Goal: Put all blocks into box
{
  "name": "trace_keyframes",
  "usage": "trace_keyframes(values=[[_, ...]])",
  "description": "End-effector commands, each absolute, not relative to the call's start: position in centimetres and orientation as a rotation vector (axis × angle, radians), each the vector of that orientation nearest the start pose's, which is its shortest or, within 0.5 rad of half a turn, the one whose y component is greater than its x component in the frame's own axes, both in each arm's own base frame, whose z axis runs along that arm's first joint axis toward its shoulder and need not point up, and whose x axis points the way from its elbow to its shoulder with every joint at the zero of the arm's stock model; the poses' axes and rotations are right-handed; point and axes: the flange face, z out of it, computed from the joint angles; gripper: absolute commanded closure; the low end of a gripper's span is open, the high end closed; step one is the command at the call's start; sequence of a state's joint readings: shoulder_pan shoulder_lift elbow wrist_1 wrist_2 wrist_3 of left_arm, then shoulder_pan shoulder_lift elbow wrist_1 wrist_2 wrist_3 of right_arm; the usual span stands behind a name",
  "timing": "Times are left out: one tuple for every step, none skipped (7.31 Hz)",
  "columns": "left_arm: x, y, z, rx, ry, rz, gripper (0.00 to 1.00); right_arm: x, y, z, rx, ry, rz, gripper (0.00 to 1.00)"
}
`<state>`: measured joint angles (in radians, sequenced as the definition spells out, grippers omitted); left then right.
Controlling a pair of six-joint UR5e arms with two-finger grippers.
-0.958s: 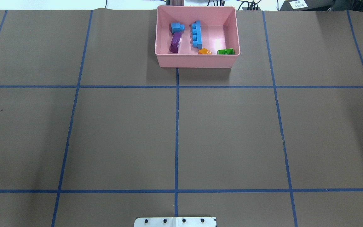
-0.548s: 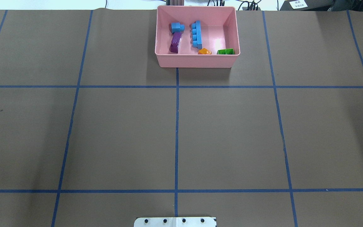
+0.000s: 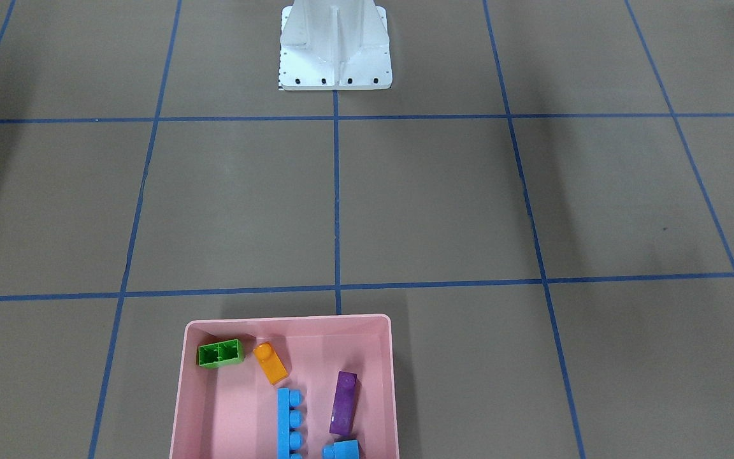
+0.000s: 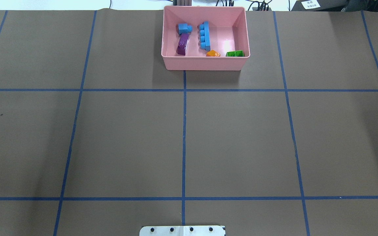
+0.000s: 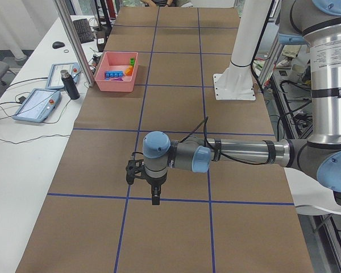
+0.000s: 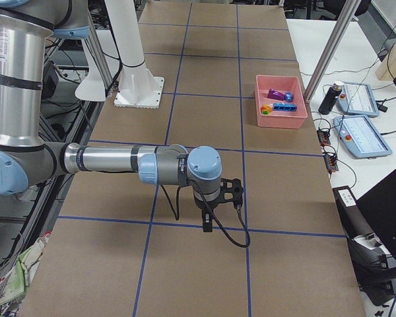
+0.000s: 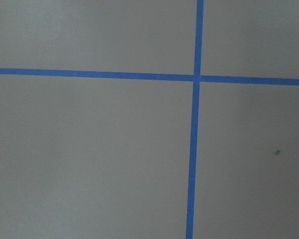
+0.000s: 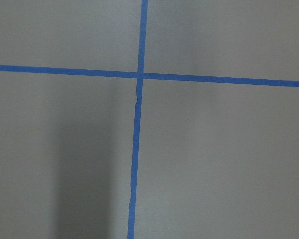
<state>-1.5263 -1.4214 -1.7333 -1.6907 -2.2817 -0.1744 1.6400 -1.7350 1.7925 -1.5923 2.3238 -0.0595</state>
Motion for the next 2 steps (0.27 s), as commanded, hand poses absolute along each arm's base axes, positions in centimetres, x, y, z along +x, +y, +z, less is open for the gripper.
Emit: trace_keyframes(values=[[-4.87,-44.05,63.90,0.048,0.720,-0.078,0.00,9.42,-41.88,62.85,0.082,-0.751,-0.003,0.00],[-4.87,-44.05,63.90,0.048,0.720,-0.078,0.00,9.48,-41.87,62.78,0.084,-0.751,-0.002,0.00]])
